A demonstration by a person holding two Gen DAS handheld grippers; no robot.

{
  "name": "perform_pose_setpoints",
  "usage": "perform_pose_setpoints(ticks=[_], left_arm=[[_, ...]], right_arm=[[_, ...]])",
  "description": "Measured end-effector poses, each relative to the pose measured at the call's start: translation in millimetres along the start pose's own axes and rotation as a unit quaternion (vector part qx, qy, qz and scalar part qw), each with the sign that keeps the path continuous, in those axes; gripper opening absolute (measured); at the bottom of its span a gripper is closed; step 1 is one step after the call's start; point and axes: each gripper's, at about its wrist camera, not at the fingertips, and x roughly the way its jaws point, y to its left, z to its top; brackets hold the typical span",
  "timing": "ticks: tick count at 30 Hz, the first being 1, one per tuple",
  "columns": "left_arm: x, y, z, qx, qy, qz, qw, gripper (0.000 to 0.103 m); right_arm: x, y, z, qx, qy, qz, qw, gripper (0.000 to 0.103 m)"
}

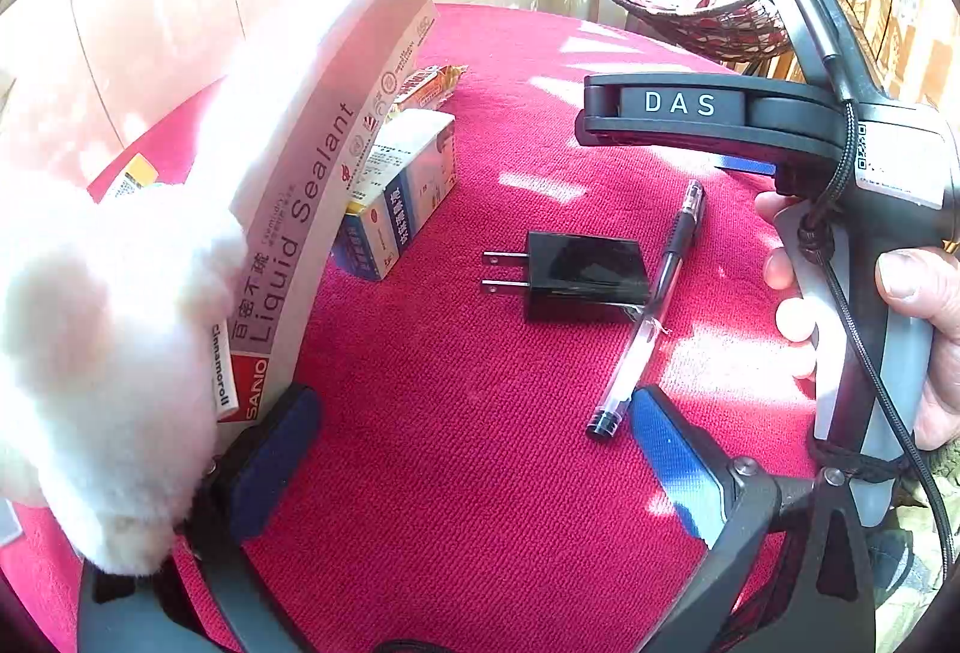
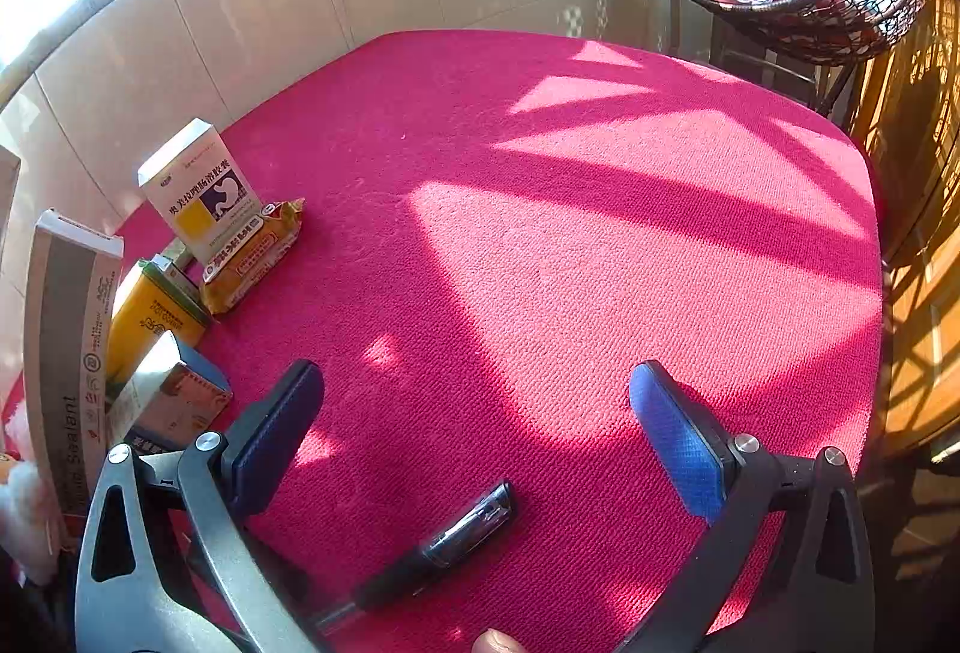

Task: Organize objects
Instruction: 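Move the left tool toward the white plush bunny while the right tool approaches the black charger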

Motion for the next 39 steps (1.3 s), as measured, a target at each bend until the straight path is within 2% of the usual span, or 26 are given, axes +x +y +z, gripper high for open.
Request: perform_pose_setpoints(ticks=[12,16,30,39], left_arm=[[5,-5,4,-0.002,0.0,-0.002,1.0,0.103],[21,-16,19,-0.002,0.0,-0.003,1.0,0.103],[20,-15,19,-0.006,0.002,-0.009,0.9999,0.103],[25,-28,24,-0.032,0.002,0.014,0.9994,0.103]], right_arm=[[29,-20,-1,-0.001,0.001,0.002,1.0,0.103],[29,-18,0,-0.001,0.002,0.003,1.0,0.103],[41,-29,-1,0.011,-0.002,0.017,1.0,0.103],[40,-52,0,0.055,-0.019,0.079,0.995,0.103]])
